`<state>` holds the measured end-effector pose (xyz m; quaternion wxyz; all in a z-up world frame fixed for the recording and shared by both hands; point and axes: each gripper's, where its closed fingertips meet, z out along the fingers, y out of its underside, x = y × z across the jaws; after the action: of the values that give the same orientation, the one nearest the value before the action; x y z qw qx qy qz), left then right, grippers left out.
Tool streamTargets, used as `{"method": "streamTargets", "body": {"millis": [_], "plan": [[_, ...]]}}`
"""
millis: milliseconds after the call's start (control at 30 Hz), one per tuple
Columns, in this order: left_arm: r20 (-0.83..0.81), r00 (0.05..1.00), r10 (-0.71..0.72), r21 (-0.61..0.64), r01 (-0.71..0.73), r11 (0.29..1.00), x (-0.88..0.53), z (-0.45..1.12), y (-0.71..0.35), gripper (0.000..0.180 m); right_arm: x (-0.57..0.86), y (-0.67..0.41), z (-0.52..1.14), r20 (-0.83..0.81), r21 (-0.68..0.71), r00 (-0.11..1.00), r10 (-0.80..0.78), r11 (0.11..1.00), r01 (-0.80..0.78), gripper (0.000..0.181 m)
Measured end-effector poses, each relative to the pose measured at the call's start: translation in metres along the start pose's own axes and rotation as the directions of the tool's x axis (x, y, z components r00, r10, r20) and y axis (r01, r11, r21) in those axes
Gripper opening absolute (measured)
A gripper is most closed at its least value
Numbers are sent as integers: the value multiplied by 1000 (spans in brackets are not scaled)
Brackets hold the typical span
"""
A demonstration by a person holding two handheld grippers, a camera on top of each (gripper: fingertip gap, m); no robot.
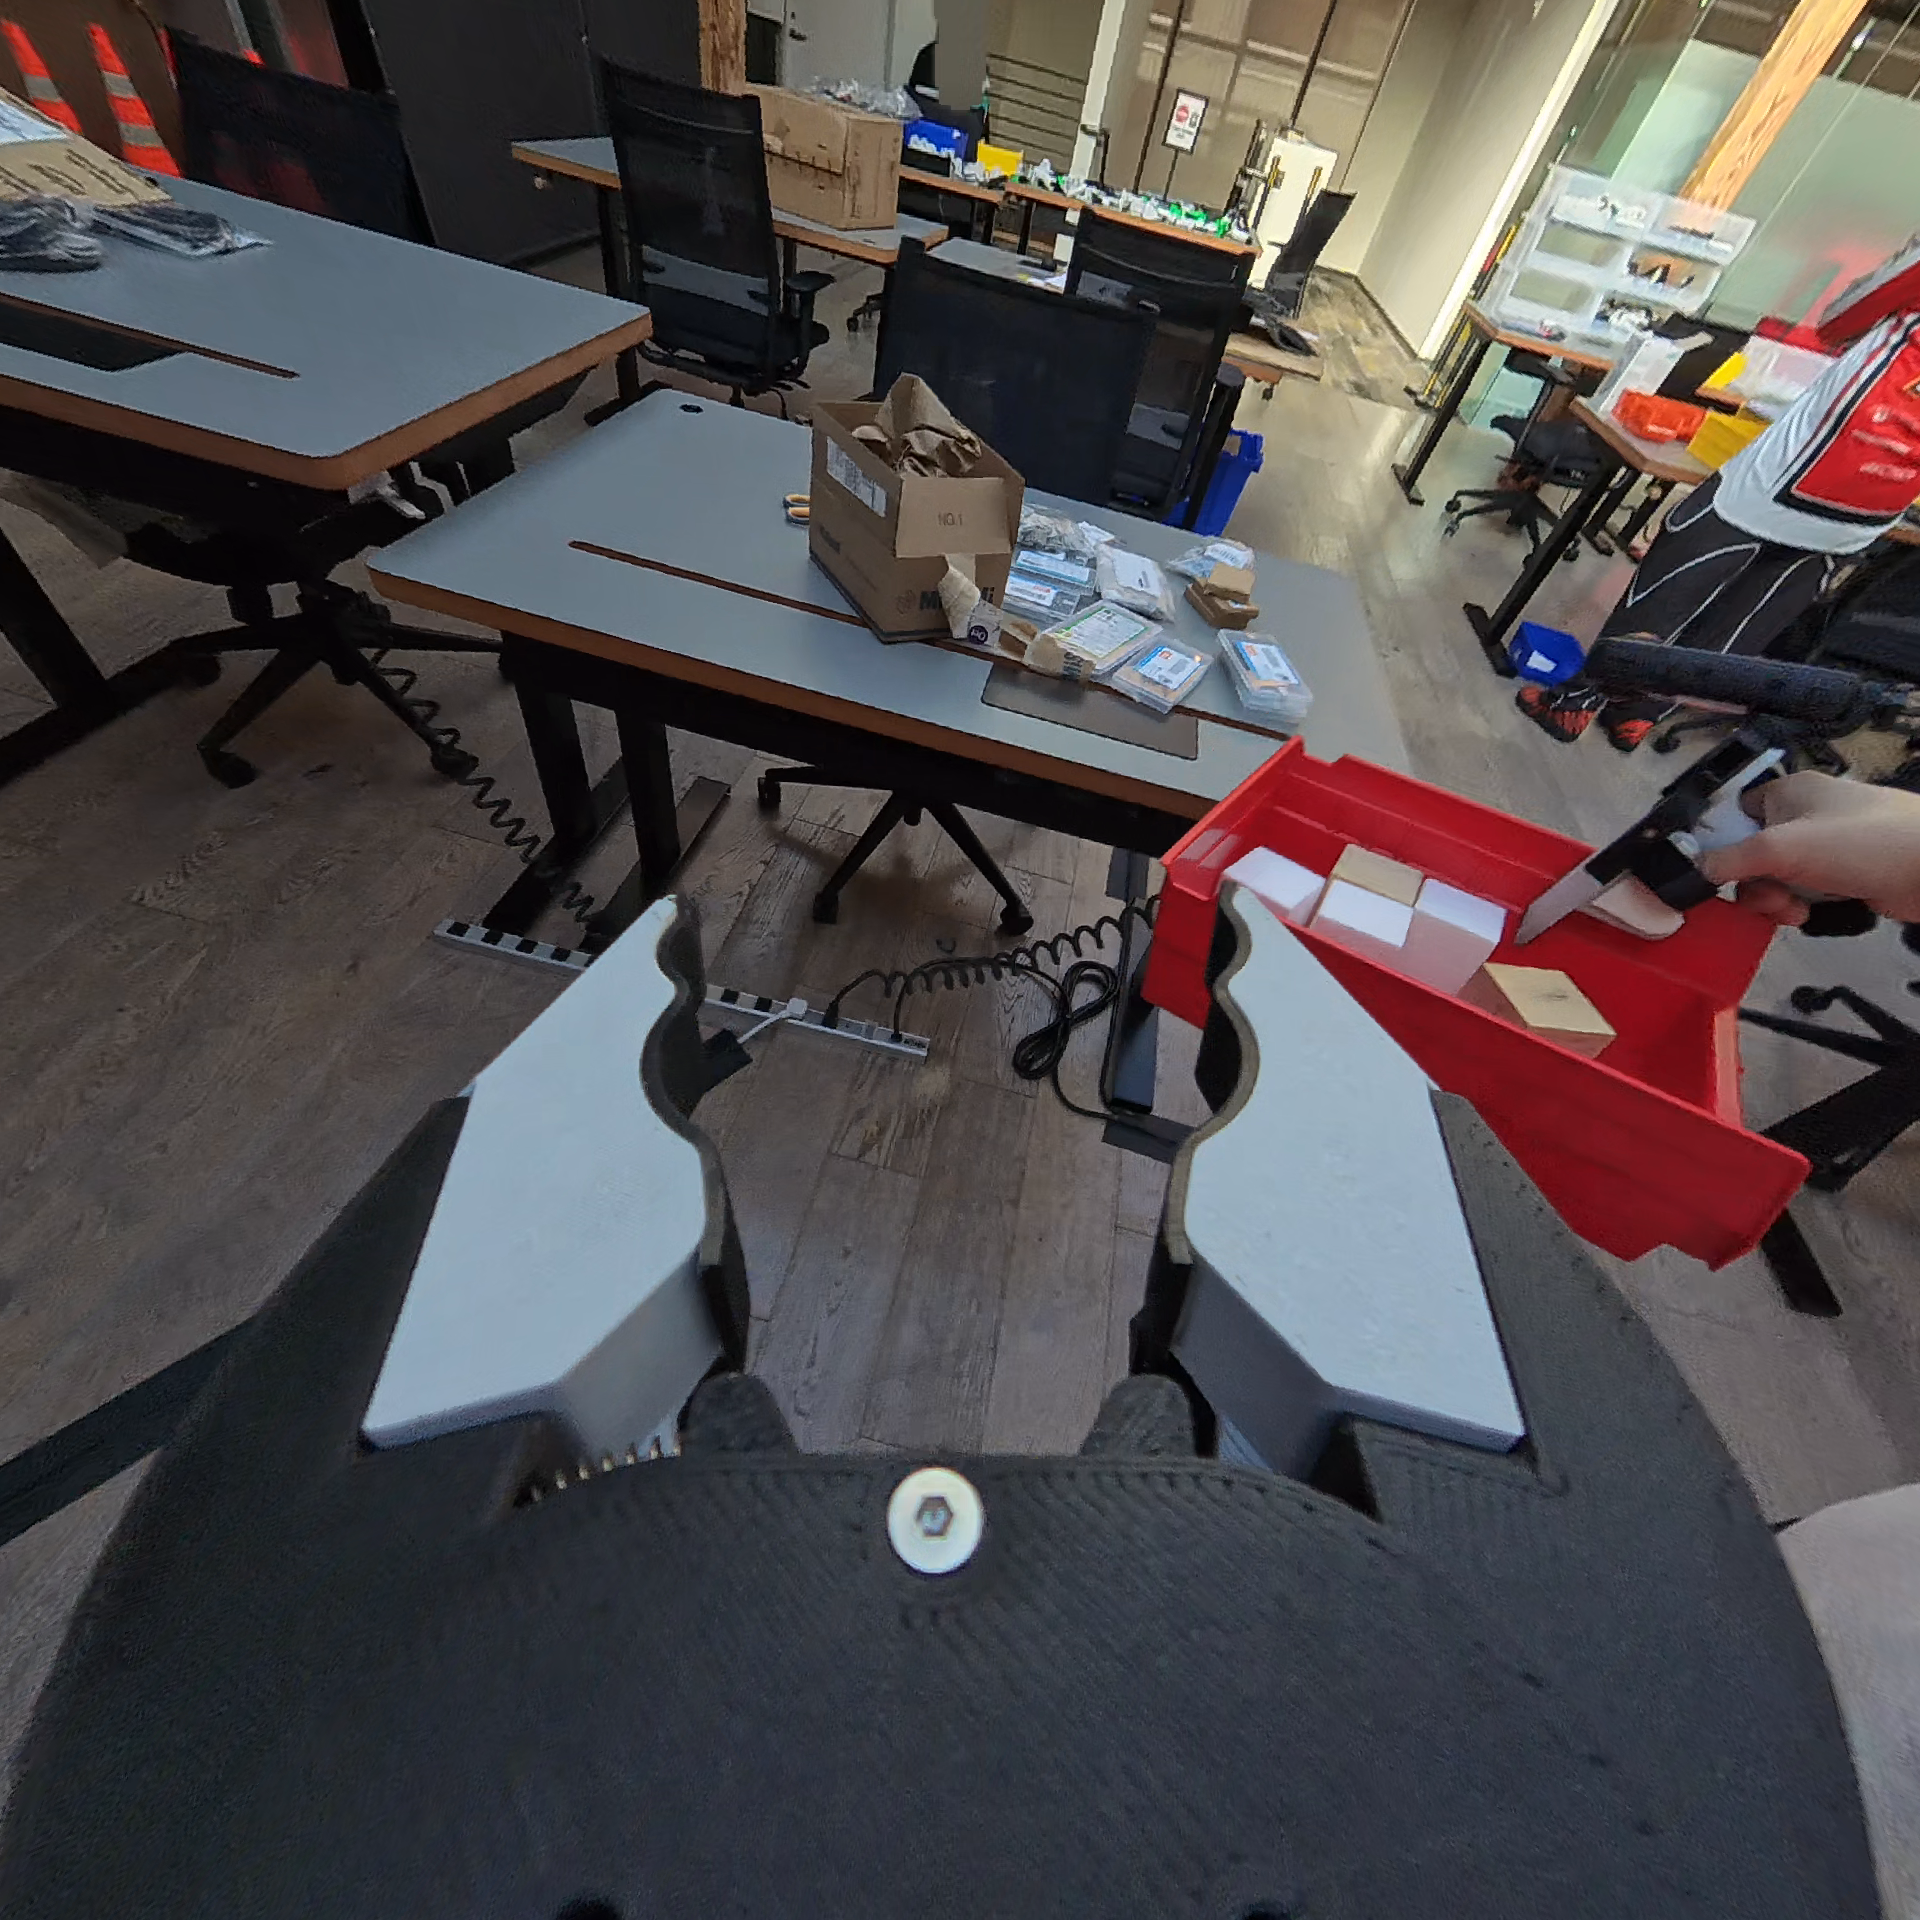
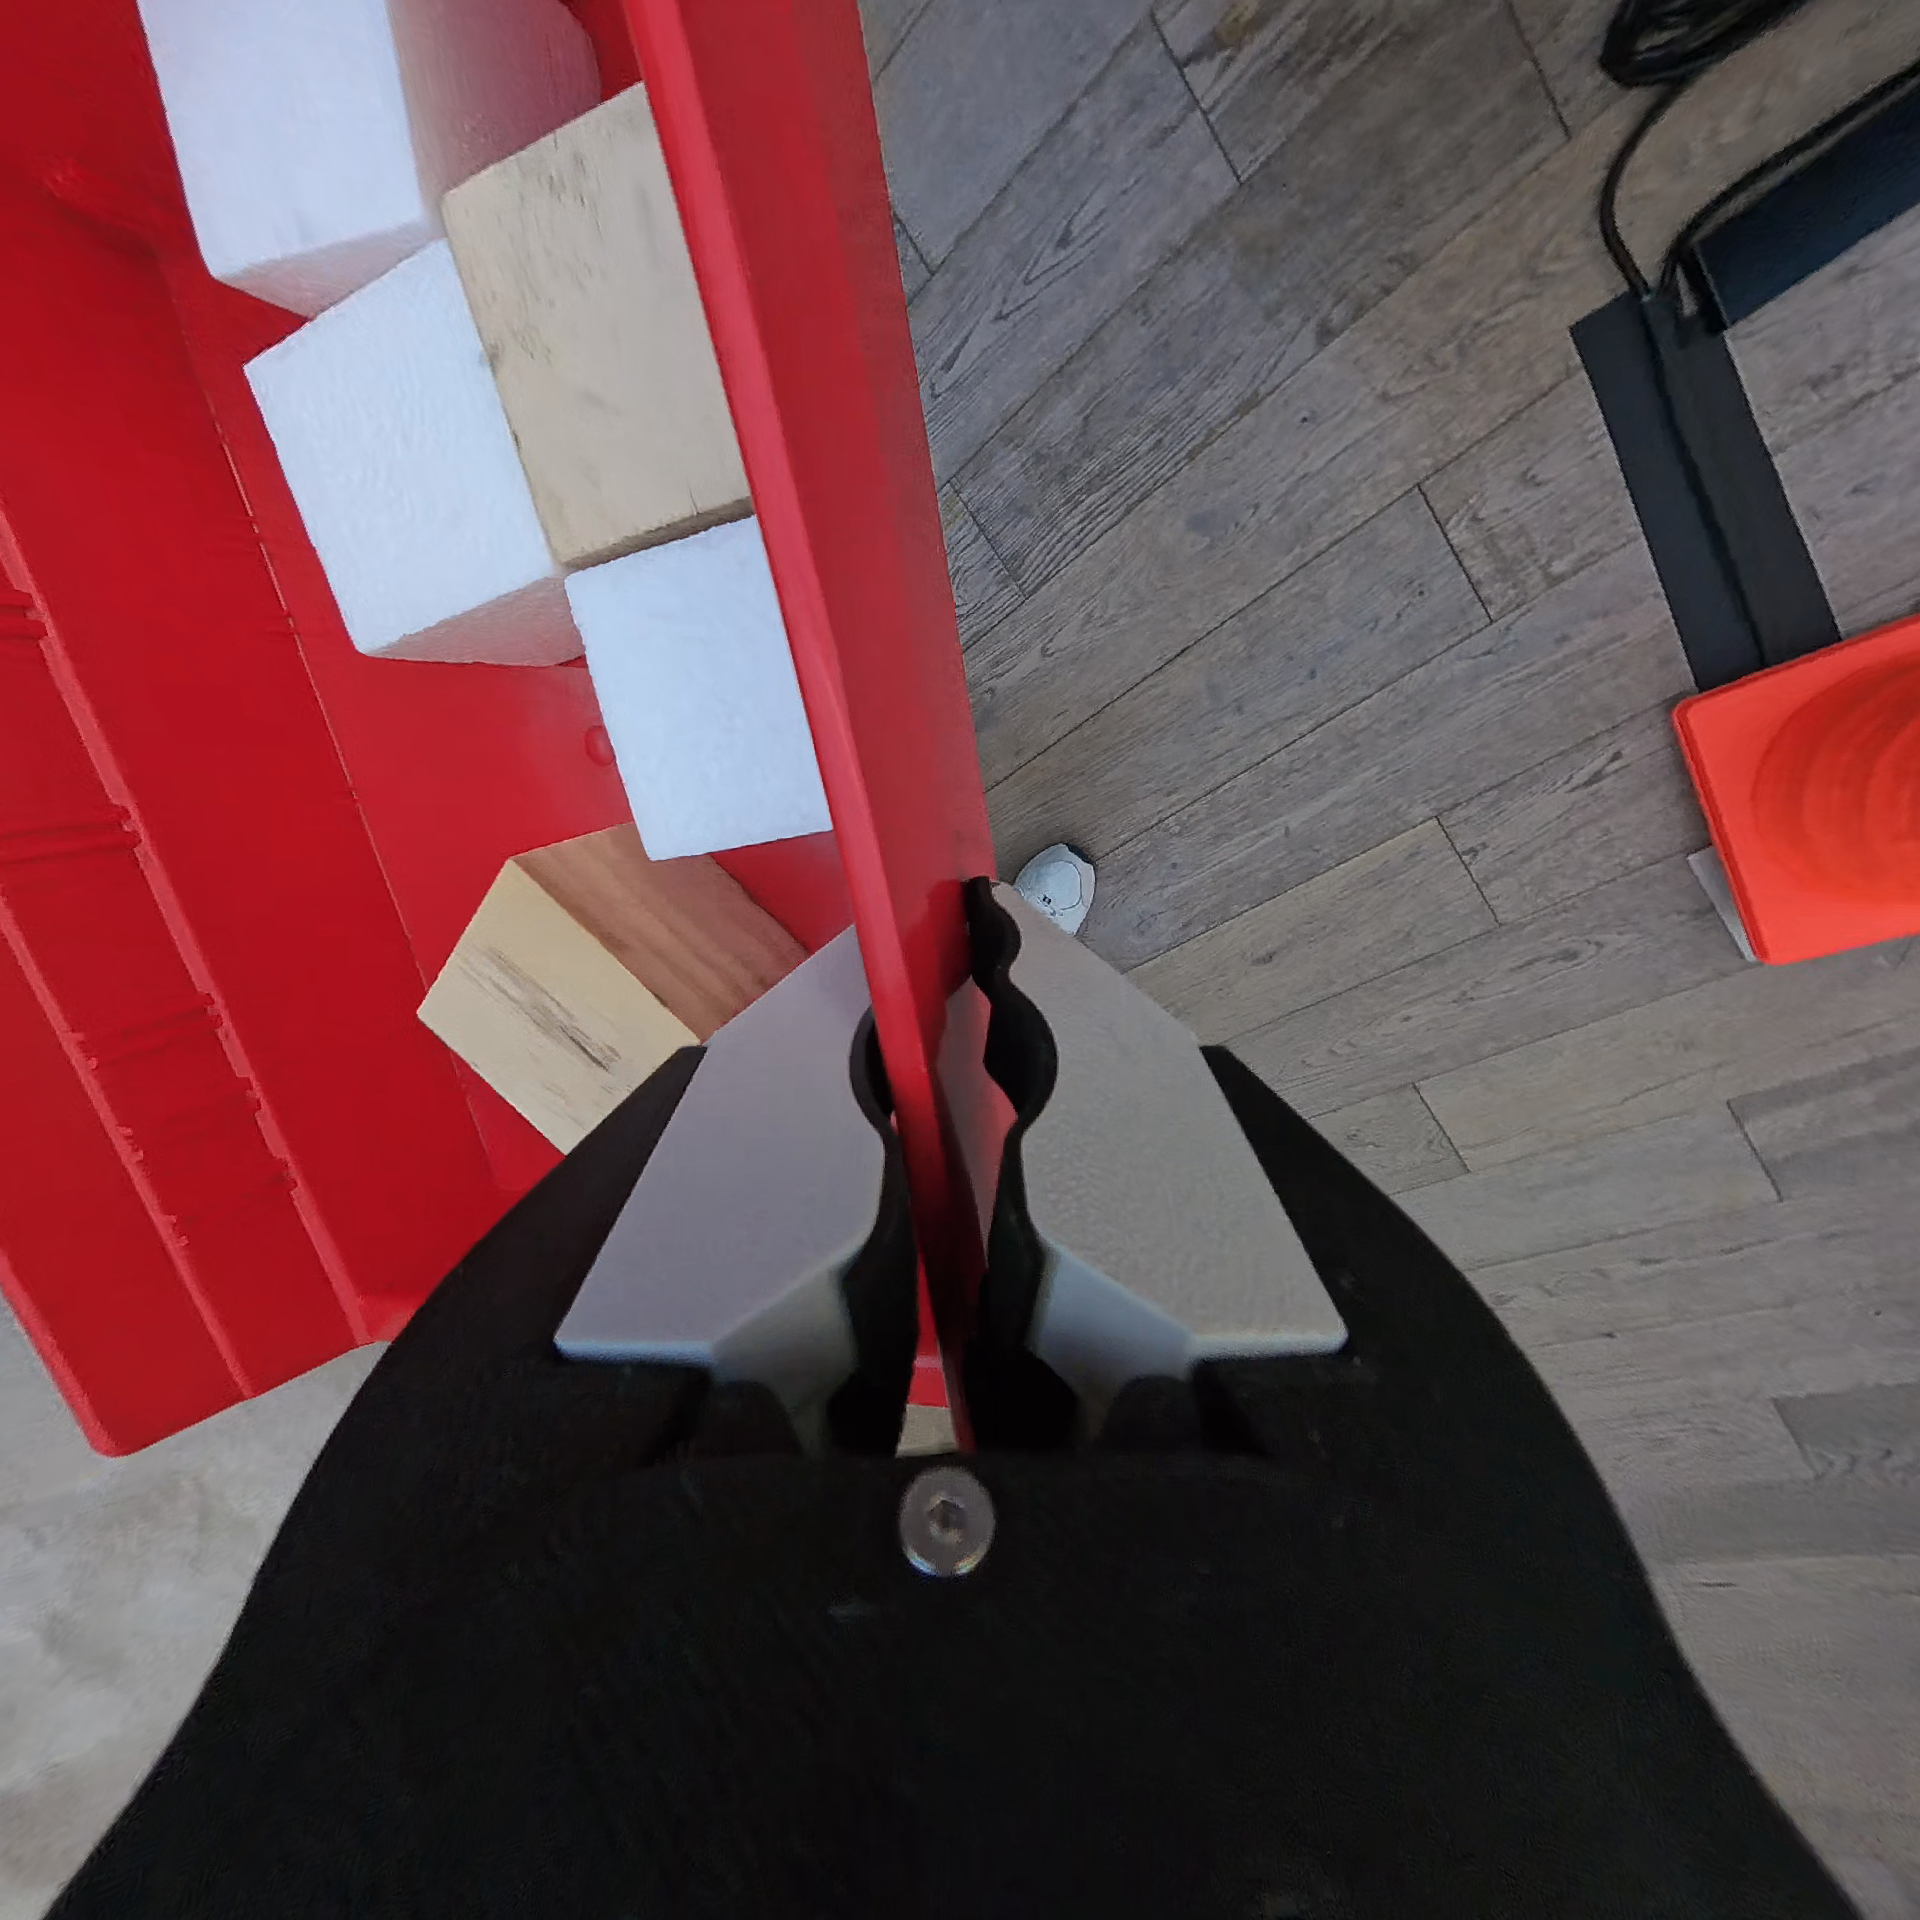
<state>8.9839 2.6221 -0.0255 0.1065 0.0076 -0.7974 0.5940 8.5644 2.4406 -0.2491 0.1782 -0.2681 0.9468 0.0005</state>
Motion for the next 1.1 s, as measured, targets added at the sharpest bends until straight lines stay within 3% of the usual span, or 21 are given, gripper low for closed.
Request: {"method": "streamTargets", "body": {"millis": [200, 333, 567, 700, 867, 1100], "plan": [[41, 993, 112, -66, -110, 992, -103, 29, -9, 101, 9, -34, 34, 2, 139, 977, 212, 968, -211, 4], [76, 985, 156, -190, -139, 972, -194, 39, -12, 102, -20, -87, 65, 101, 198, 928, 360, 906, -373, 3], [39, 984, 175, -204, -164, 965, -289, 92, -54, 98, -73, -207, 119, 281, 295, 830, 482, 779, -553, 3], [15, 986, 166, -207, -159, 965, -324, 153, -72, 95, -77, -278, 140, 227, 304, 841, 491, 785, -540, 3], [-7, 987, 163, -278, -159, 947, -359, 238, -80, 96, -74, -387, 158, 71, 303, 918, 390, 868, -392, 4], [-41, 986, 160, -354, -164, 921, -401, 371, -101, 96, -81, -566, 180, 107, 249, 956, 272, 924, -290, 4]]}}
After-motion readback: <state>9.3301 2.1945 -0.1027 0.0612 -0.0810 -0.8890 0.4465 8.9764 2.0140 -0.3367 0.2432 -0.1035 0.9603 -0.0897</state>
